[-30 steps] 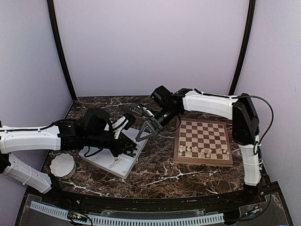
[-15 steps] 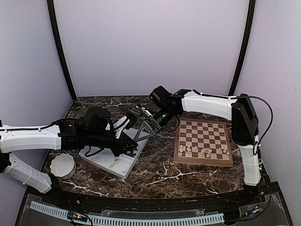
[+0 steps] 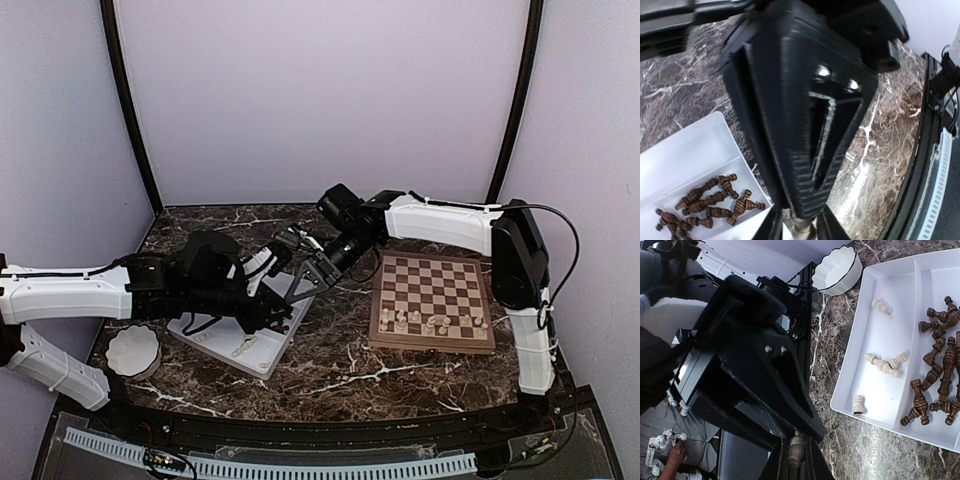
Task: Set up the chess pieces on the board
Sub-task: Pass from the left arm to the right
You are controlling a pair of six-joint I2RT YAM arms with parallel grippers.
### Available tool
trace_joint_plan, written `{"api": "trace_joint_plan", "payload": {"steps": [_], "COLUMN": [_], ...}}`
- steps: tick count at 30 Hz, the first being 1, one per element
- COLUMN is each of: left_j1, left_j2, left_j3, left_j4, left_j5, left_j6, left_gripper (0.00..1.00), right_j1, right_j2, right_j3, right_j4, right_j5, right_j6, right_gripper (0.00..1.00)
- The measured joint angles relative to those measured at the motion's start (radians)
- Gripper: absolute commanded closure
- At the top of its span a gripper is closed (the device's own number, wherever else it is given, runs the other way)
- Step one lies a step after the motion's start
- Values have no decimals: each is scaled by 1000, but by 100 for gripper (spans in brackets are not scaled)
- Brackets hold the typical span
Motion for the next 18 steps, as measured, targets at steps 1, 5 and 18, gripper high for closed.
{"api": "trace_joint_plan", "payload": {"steps": [1, 5, 18], "left_j1": [-2, -2, -2], "left_j2": [0, 0, -159], "left_j3": [0, 0, -31], "left_j4": [2, 2, -27], "left_j5": [-10, -45, -226], "left_j6": [-1, 0, 31], "left_gripper": [66, 58, 49], "right_j1": [0, -3, -116], "right_j2": [0, 0, -170], "right_j3": [0, 0, -159], "right_j4": [-4, -26, -79], "right_j5": [6, 42, 311], "right_j6": [-4, -29, -165], "right_gripper": [98, 98, 98]}}
